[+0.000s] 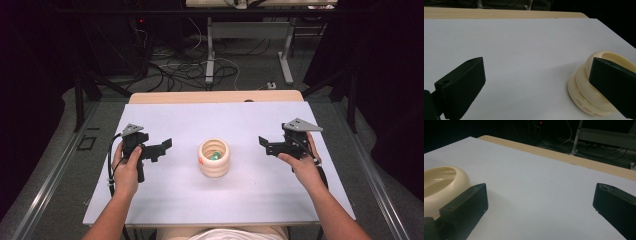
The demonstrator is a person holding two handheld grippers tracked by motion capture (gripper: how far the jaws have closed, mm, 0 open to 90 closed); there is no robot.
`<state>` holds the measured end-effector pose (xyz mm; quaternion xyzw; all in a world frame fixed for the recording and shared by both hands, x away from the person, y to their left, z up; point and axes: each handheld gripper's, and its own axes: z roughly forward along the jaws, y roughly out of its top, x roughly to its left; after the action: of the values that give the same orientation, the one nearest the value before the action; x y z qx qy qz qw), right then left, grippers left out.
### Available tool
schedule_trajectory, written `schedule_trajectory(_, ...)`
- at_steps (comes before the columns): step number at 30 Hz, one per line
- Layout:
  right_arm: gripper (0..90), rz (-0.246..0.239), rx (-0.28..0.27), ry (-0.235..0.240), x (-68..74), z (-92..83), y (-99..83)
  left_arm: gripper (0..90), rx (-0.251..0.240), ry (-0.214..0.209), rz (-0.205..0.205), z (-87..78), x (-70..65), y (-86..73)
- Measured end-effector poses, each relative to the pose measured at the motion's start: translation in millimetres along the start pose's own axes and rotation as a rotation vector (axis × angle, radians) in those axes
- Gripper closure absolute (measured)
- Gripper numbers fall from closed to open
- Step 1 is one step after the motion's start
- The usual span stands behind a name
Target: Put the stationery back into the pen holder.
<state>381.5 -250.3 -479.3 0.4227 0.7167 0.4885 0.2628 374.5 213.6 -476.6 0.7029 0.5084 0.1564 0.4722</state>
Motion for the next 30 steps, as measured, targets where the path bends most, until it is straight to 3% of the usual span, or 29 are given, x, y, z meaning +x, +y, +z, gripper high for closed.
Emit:
schedule_trajectory(12,0.0,0.071,-0.003,-0.093,-33.0,-1.1,-23.3,0.5,0.001,0.004,-0.007,1.4,1.3,-1.1)
schedule_trajectory(20,0.0,0.123,0.025,-0.132,-50.0,-1.1,-37.4,0.5,0.004,0.006,-0.003,2.2,3.2,-1.7)
schedule_trajectory(30,0.0,0.122,0.058,-0.159,-58.6,4.0,-49.2,0.5,0.011,0.005,-0.001,3.1,3.8,-2.0)
